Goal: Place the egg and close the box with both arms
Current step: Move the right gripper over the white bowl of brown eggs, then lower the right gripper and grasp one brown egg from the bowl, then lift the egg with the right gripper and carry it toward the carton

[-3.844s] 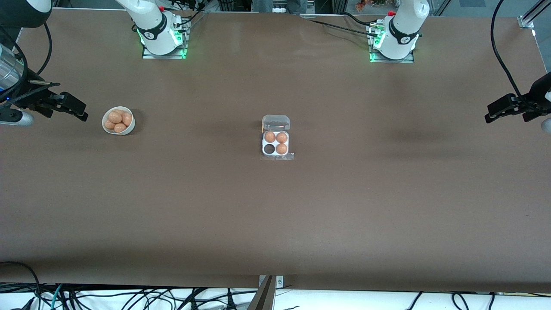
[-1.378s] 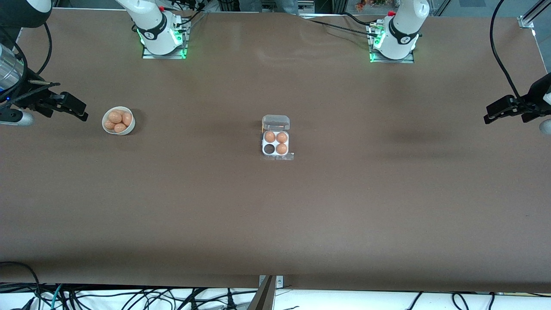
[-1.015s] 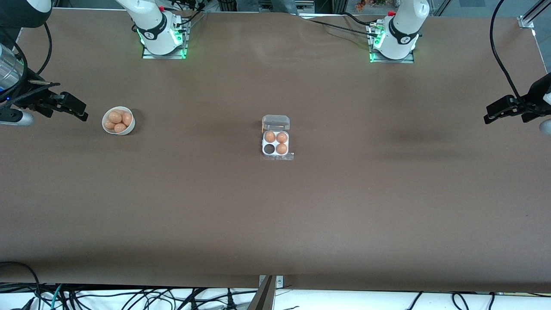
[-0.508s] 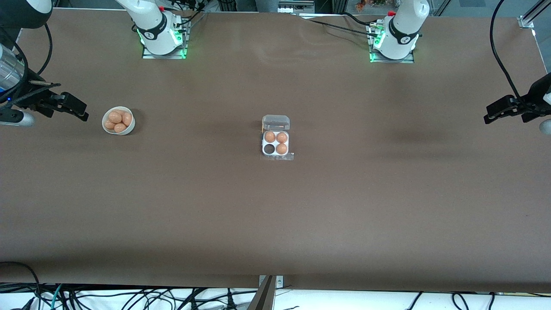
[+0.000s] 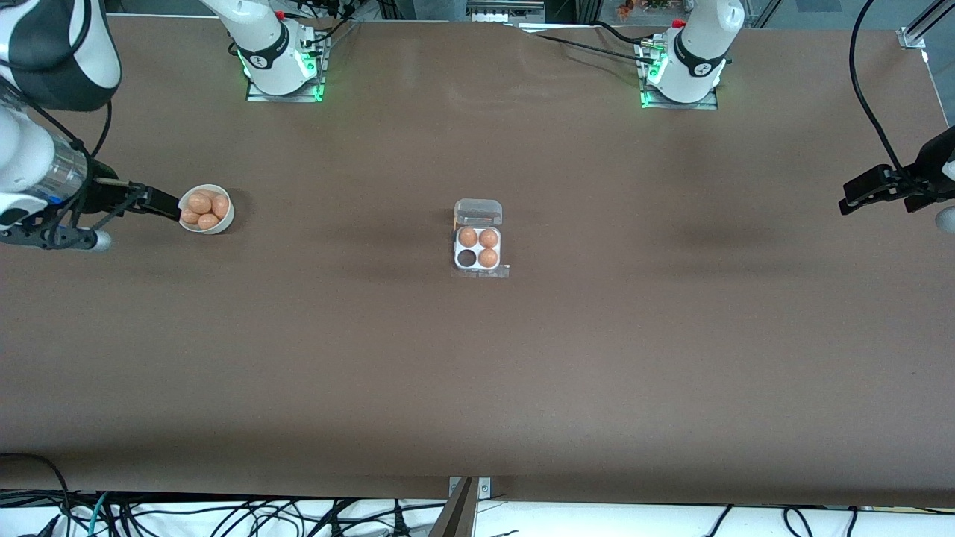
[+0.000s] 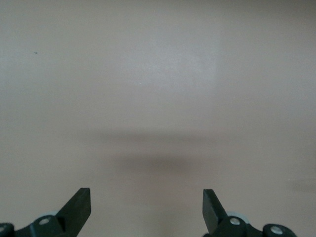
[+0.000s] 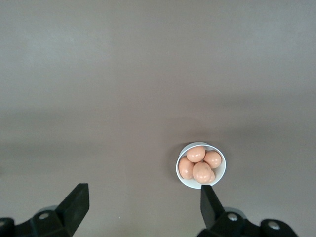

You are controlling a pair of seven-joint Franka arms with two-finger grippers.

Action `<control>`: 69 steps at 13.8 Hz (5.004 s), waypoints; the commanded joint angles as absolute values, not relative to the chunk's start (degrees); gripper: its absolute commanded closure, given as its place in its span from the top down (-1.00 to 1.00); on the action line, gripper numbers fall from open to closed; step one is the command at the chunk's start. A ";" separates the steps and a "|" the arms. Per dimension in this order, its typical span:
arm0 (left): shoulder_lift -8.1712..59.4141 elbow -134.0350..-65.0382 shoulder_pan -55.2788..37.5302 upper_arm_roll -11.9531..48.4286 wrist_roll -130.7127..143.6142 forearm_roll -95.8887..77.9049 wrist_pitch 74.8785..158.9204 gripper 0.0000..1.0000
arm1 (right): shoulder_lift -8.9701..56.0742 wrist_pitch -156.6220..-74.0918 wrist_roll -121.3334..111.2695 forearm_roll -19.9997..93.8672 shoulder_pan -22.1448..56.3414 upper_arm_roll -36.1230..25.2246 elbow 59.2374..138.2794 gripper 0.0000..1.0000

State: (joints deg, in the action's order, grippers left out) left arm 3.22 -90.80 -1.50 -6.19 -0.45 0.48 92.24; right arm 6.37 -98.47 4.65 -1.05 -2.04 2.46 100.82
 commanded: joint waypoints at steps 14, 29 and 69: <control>3.96 -88.94 -0.18 -6.15 -0.70 1.23 91.50 1.00 | -0.71 -133.93 -1.48 -3.08 -3.08 -4.47 137.19 1.00; 3.96 -88.86 -0.26 -6.06 -0.62 1.14 91.32 1.00 | 5.36 -134.74 -10.28 -2.99 -3.08 -9.67 141.42 1.00; 3.96 -88.86 -0.26 -5.89 -0.53 1.14 91.23 1.00 | 23.19 -105.21 25.02 3.32 16.59 0.97 98.64 -0.32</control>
State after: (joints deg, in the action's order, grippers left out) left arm 3.25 -90.61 -0.47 -6.08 -0.45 0.48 92.23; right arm 18.17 -107.48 20.66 0.56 13.59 1.31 105.59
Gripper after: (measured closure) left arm 0.000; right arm 0.524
